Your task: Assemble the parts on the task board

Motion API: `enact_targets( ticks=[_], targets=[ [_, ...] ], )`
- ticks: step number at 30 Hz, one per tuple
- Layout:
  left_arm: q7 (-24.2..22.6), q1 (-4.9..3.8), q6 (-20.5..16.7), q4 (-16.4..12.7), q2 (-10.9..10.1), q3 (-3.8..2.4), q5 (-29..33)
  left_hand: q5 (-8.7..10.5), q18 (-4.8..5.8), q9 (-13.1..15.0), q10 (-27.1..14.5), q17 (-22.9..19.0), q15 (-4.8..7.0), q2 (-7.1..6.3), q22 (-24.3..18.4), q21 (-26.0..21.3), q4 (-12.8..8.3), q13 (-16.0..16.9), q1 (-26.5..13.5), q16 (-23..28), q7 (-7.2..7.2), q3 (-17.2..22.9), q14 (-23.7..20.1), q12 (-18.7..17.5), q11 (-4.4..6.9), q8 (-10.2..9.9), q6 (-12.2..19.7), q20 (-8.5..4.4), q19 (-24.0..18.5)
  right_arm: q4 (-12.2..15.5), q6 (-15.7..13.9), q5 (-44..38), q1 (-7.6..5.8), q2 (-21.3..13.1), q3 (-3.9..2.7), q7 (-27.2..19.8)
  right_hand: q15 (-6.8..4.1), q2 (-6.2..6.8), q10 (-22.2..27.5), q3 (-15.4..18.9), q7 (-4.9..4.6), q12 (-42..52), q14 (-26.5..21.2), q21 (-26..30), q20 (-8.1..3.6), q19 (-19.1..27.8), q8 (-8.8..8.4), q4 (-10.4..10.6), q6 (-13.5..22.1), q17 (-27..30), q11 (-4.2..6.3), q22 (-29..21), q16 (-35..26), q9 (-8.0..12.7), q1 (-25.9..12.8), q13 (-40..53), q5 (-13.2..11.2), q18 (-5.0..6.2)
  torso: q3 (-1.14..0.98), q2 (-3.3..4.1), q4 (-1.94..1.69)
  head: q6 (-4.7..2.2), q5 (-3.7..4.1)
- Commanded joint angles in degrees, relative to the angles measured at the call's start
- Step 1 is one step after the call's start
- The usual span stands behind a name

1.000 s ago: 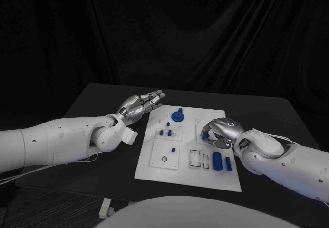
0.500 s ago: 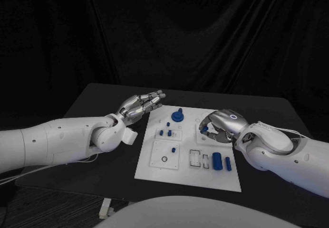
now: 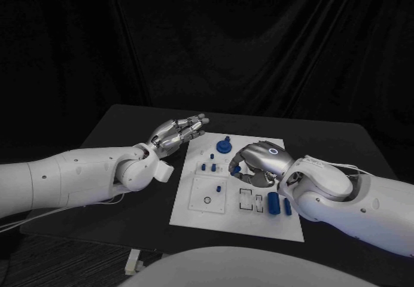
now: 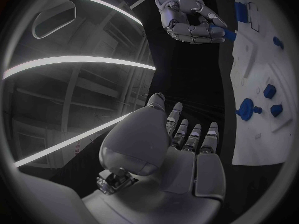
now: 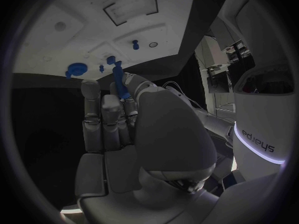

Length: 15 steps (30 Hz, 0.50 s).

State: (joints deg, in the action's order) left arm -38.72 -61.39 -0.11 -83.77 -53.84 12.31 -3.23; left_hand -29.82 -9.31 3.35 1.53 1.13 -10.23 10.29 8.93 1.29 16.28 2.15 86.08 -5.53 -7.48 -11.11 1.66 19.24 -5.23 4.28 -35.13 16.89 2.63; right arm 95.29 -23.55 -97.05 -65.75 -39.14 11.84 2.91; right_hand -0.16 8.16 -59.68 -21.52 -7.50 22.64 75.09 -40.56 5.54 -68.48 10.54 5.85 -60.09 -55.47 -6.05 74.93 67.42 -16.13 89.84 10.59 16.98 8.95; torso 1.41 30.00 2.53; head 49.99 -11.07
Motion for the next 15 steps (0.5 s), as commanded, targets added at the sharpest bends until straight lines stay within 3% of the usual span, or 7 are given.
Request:
enact_targets(
  ticks=[1, 8, 15],
  targets=[
    [-0.87, 0.07, 0.42, -0.21, -0.12, -0.06, 0.3, -0.39, 0.39, 0.08, 0.13, 0.04, -0.33, -0.01, -0.07, 0.35, -0.14, 0.09, 0.64, -0.17, 0.06, 0.3, 0.05, 0.31, -0.34, 0.17, -0.29, 0.02, 0.23, 0.26, 2.6, -0.48, 0.74, 1.59, -0.03, 1.29, -0.38, -0.14, -2.87, -0.33, -0.04, 0.48, 0.02, -0.22, -0.07, 0.33, -0.19, -0.22, -0.11, 0.0, 2.4, 3.63, -0.22, -0.06, 0.4, 1.13, 0.01, -0.11, 0.0, 0.01, 0.04, 0.01, -0.24],
    [-1.09, 0.09, 0.14, -0.29, -0.5, -0.06, 0.3, -0.38, 0.41, 0.08, 0.13, 0.03, -0.31, -0.04, -0.37, 0.3, -0.14, 0.09, 0.65, -0.1, 0.05, 0.28, 0.02, 0.32, -0.36, 0.18, -0.24, 0.01, 0.14, -1.08, 5.33, -1.16, 2.7, 5.49, -0.02, 0.83, -0.41, -0.12, -2.93, -0.57, -0.1, 0.51, 0.05, -0.24, -0.13, 0.43, -0.44, -0.62, 0.12, 0.04, 2.38, 3.6, -0.26, -0.05, 0.56, 1.23, 0.13, -0.09, 0.0, 0.09, 0.01, 0.01, -0.36],
    [-1.12, 0.22, -0.12, -0.51, -1.02, -0.06, 0.3, -0.38, 0.43, 0.07, 0.13, 0.02, -0.29, -0.04, -0.54, 0.26, -0.14, 0.09, 0.66, -0.07, 0.04, 0.29, 0.01, 0.29, -0.37, 0.17, -0.19, 0.0, 0.08, -3.3, 7.76, -2.65, 4.67, 8.75, -0.02, 0.83, -0.37, -0.06, -2.94, -0.67, -0.19, 0.52, -0.11, -0.11, -0.14, 0.61, -0.68, -0.84, 0.34, 0.4, 2.33, 3.55, -0.54, -0.03, 0.52, 1.32, 0.17, -0.07, -0.01, 0.04, -0.1, 0.01, -0.96]
  ],
)
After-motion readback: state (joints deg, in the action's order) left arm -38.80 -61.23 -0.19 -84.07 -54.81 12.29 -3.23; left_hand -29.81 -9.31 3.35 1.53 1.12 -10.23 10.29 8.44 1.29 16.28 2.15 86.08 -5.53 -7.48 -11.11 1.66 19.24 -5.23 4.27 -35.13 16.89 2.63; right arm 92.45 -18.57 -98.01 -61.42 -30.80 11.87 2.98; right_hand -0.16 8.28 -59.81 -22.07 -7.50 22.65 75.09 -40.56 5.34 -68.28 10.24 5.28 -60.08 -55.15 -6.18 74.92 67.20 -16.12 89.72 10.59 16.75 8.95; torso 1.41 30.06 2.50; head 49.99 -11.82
